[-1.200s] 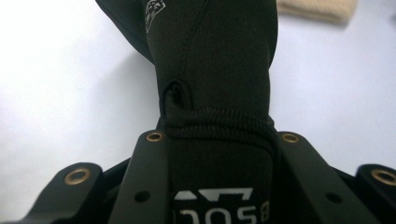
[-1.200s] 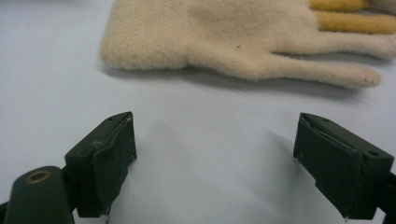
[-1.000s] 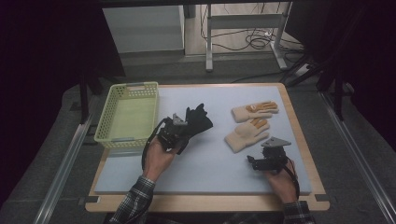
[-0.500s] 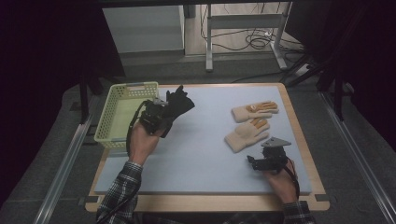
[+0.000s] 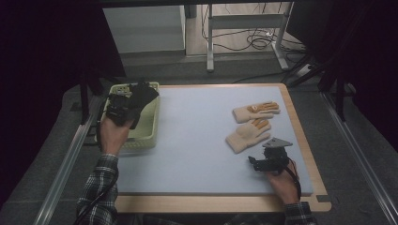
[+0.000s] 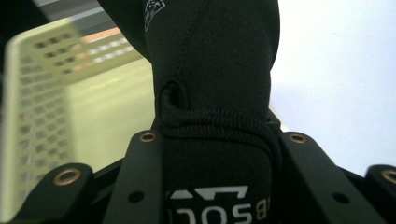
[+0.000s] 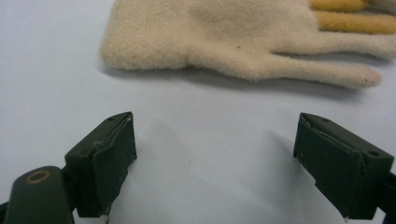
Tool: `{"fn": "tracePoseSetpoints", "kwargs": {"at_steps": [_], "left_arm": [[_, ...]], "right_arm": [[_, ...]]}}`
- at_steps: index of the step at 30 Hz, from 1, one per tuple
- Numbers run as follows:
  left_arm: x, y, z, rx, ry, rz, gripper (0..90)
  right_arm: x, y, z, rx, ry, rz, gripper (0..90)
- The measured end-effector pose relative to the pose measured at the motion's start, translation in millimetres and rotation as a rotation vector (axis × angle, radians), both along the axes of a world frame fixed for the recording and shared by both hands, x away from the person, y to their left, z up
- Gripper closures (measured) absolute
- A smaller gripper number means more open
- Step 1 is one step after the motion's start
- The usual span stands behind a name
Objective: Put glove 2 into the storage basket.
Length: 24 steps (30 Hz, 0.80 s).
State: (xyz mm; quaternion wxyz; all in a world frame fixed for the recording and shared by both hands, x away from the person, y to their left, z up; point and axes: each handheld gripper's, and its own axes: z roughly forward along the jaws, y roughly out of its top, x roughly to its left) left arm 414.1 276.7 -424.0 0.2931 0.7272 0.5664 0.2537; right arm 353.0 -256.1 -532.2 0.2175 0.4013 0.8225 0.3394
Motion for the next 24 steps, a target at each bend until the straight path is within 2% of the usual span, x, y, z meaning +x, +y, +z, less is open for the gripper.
{"fn": "tracePoseSetpoints", "kwargs": {"at_steps": [4, 7, 10, 11, 14, 20, 21, 24], "left_arm": [[7.4, 23.7, -7.4, 0.003, 0.017, 0.059, 65.0], [10.1, 30.5, -12.5, -0.004, 0.027, 0.077, 64.7], [15.6, 40.8, -26.3, -0.009, 0.042, 0.113, 64.3], [15.6, 40.8, -26.3, -0.009, 0.042, 0.113, 64.2], [23.1, 47.9, -40.1, -0.013, 0.068, 0.139, 63.8], [33.9, 51.1, -52.7, -0.005, 0.097, 0.156, 62.8], [36.3, 51.4, -53.2, 0.001, 0.112, 0.16, 62.6], [42.8, 51.0, -52.3, 0.026, 0.122, 0.158, 61.5]], "right_arm": [[0.1, -0.1, 0.0, 0.0, 0.001, 0.0, 12.7], [0.2, -0.1, 0.0, 0.001, 0.001, 0.0, 12.7], [0.1, -0.1, -0.1, 0.0, 0.0, 0.001, 12.7], [0.1, -0.1, -0.1, 0.0, 0.0, 0.001, 12.7], [0.4, -0.3, 0.0, 0.002, 0.003, 0.0, 12.7], [0.4, -0.3, 0.0, 0.002, 0.003, 0.001, 12.7], [0.4, -0.3, 0.0, 0.003, 0.003, 0.0, 12.7], [0.5, -0.4, 0.0, 0.003, 0.004, 0.0, 12.7]]}}
